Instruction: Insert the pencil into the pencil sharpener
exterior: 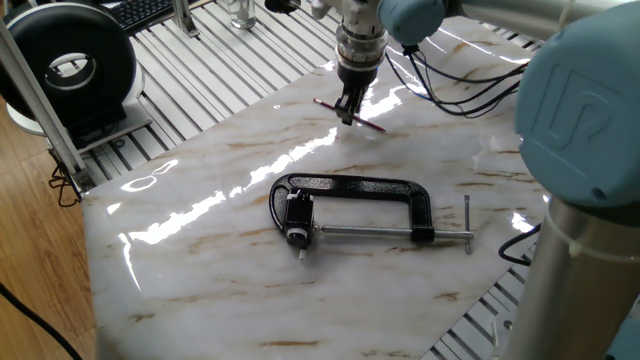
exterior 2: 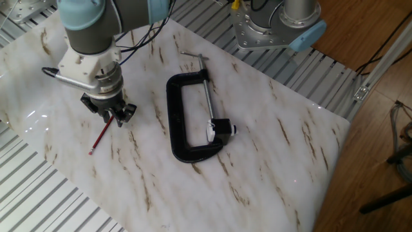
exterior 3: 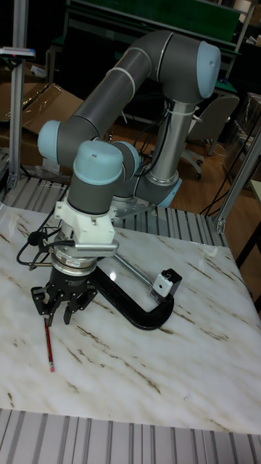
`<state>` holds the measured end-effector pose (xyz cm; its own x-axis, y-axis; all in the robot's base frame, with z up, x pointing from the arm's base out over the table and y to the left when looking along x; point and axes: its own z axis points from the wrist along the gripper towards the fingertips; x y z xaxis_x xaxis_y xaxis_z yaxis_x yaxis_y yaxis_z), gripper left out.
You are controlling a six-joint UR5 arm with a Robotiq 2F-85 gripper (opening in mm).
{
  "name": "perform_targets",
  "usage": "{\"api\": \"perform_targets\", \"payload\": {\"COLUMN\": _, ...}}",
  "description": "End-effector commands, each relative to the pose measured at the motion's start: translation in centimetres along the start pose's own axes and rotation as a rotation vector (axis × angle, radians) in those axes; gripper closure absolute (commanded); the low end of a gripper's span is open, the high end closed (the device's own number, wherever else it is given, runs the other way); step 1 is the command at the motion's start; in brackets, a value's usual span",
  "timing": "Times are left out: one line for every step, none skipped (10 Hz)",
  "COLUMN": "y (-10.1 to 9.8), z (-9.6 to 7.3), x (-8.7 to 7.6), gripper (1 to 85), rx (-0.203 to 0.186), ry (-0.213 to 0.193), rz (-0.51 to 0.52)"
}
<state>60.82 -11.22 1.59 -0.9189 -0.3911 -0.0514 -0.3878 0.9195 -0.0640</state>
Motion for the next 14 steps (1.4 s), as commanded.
{"api": "perform_targets", "payload": {"y": -1.3, "z": 0.4, "x": 0.0, "gripper": 49.0, "rx": -0.014, "ry": -0.001, "rz": -0.023}}
{"api": "perform_targets", "payload": {"y": -1.2, "z": 0.6, "x": -0.4, "gripper": 50.3, "rx": -0.030, "ry": -0.009, "rz": -0.026}}
{"api": "perform_targets", "payload": {"y": -1.4, "z": 0.8, "x": -0.5, "gripper": 51.3, "rx": -0.025, "ry": -0.006, "rz": -0.030}}
{"api": "perform_targets", "payload": {"y": -1.5, "z": 1.0, "x": -0.6, "gripper": 51.7, "rx": -0.026, "ry": -0.007, "rz": -0.033}}
{"api": "perform_targets", "payload": {"y": -1.4, "z": 1.0, "x": -0.7, "gripper": 51.7, "rx": -0.030, "ry": -0.009, "rz": -0.035}}
{"api": "perform_targets", "payload": {"y": -1.4, "z": 1.2, "x": -0.8, "gripper": 52.7, "rx": -0.034, "ry": -0.011, "rz": -0.038}}
{"api": "perform_targets", "payload": {"y": -1.4, "z": 1.2, "x": -0.8, "gripper": 53.0, "rx": -0.037, "ry": -0.012, "rz": -0.039}}
{"api": "perform_targets", "payload": {"y": -1.4, "z": 1.3, "x": -0.8, "gripper": 54.3, "rx": -0.037, "ry": -0.012, "rz": -0.041}}
{"api": "perform_targets", "payload": {"y": -1.4, "z": 1.3, "x": -0.8, "gripper": 55.3, "rx": -0.038, "ry": -0.011, "rz": -0.043}}
{"api": "perform_targets", "payload": {"y": -1.6, "z": 1.5, "x": -0.9, "gripper": 55.7, "rx": -0.034, "ry": -0.011, "rz": -0.049}}
{"api": "perform_targets", "payload": {"y": -1.7, "z": 1.6, "x": -0.9, "gripper": 55.3, "rx": -0.035, "ry": -0.013, "rz": -0.050}}
{"api": "perform_targets", "payload": {"y": -1.6, "z": 1.7, "x": -1.0, "gripper": 55.3, "rx": -0.038, "ry": -0.014, "rz": -0.047}}
{"api": "perform_targets", "payload": {"y": -1.3, "z": 1.7, "x": -1.1, "gripper": 55.3, "rx": -0.045, "ry": -0.017, "rz": -0.043}}
{"api": "perform_targets", "payload": {"y": -1.4, "z": 1.7, "x": -1.2, "gripper": 55.3, "rx": -0.043, "ry": -0.018, "rz": -0.043}}
